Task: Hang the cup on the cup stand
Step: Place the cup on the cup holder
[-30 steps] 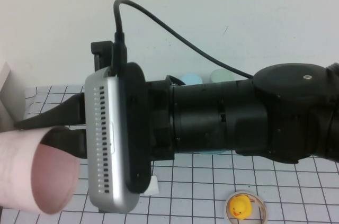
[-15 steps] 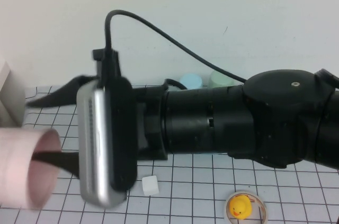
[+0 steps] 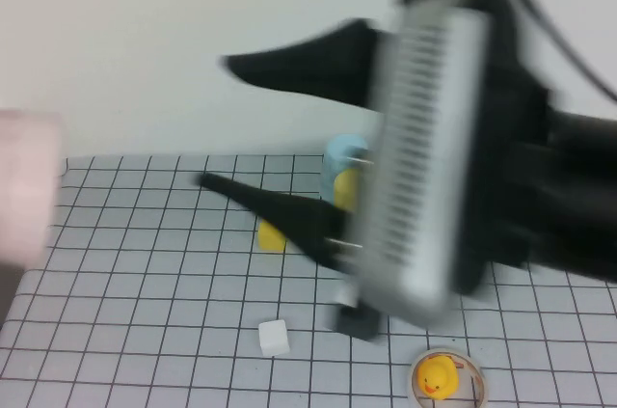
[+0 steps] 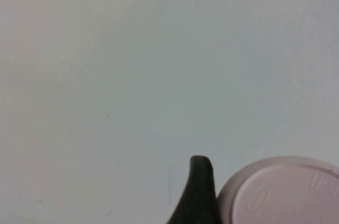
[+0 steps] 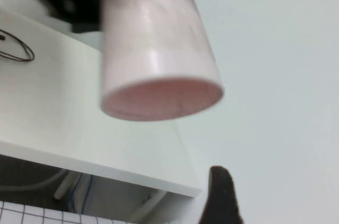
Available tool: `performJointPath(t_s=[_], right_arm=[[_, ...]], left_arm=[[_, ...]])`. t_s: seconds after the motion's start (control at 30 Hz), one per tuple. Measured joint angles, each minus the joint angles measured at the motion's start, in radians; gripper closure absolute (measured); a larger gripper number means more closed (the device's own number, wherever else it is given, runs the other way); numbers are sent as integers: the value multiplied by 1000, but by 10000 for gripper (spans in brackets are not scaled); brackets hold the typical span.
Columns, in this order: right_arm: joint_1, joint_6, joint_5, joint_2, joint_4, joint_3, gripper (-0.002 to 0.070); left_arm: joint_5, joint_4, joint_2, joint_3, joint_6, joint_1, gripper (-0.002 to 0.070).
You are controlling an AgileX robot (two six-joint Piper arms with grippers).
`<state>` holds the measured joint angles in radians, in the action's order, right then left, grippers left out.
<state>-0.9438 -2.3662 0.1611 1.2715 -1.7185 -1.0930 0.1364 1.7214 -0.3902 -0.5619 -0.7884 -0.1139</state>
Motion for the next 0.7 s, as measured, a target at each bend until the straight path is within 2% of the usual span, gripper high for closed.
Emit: performJointPath(t_s=[0.07,0.13,0.27,0.3,0.33,0.4,0.57,0.7], right_arm=[[0,0,-17,-74,0,58,222],[0,0,-48,-143,0,115,272],[0,2,-136,-281,-7,251,447],[0,9,-161,-313,-7,290,522],[0,17,-177,-342,-9,329,568],[0,51,-206,-396,-13,404,631],[0,136,-223,-502,-15,539,671],[0,218,-224,-566,-15,607,676]], left_arm=[[49,0,-77,-37,-100,0,142],[99,0,-161,-74,-202,0,142],[185,-2,-372,-163,-463,0,142],[203,-3,-433,-188,-515,0,142],[224,-6,-494,-213,-578,-5,142],[270,-11,-605,-261,-678,-24,142],[346,-16,-871,-414,-929,-124,142],[353,-17,-1055,-550,-1017,-203,142]])
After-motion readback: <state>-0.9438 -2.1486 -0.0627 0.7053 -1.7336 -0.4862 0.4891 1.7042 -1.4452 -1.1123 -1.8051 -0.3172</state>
